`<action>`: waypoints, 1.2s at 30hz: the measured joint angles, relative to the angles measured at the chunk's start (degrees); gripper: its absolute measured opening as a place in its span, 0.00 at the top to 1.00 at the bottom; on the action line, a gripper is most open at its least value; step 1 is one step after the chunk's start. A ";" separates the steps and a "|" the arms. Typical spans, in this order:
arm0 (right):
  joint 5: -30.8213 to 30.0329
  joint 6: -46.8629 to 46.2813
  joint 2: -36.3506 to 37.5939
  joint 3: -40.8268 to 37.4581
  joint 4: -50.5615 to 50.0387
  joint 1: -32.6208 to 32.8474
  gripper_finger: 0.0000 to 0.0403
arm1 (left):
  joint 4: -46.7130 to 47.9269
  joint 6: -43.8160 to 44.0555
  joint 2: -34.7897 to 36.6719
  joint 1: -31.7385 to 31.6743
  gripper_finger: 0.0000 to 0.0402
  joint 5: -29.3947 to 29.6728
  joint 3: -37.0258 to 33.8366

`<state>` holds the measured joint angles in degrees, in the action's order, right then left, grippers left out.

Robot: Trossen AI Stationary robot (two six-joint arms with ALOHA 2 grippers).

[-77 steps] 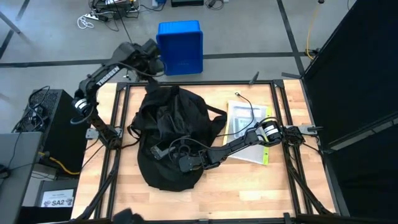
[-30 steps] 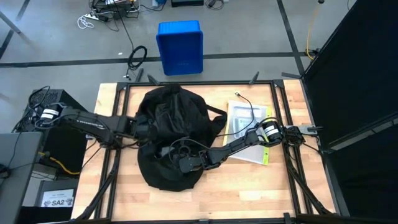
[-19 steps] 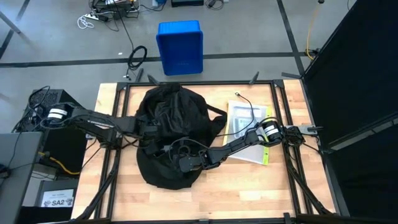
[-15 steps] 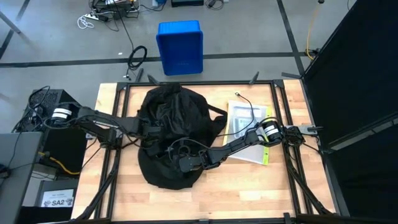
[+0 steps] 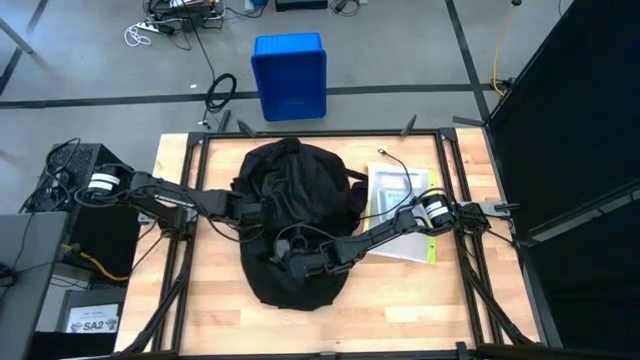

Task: Unpack backpack
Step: Remove the black cellphone from the backpack

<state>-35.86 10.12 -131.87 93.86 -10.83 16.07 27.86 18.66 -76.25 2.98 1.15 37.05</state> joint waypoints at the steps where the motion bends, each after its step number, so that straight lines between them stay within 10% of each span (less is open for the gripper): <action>1: -0.39 -0.06 0.00 0.00 0.04 -0.17 0.36 | -0.47 0.01 0.00 0.00 0.57 -0.32 -0.06; 14: -3.16 0.80 -0.09 -0.08 8.66 -2.00 0.55 | -5.43 -1.95 -0.09 1.67 0.57 -2.90 -0.10; 23: -3.11 6.54 0.02 -0.03 10.14 -0.46 0.95 | -4.79 -4.81 -0.09 1.97 0.57 0.27 -0.10; 36: -17.04 6.29 7.13 6.14 -0.66 8.92 0.99 | 1.16 -5.07 0.07 1.97 0.57 4.68 0.11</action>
<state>-52.90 16.41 -124.75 100.01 -11.49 24.99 29.02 13.59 -76.18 4.95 5.82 37.17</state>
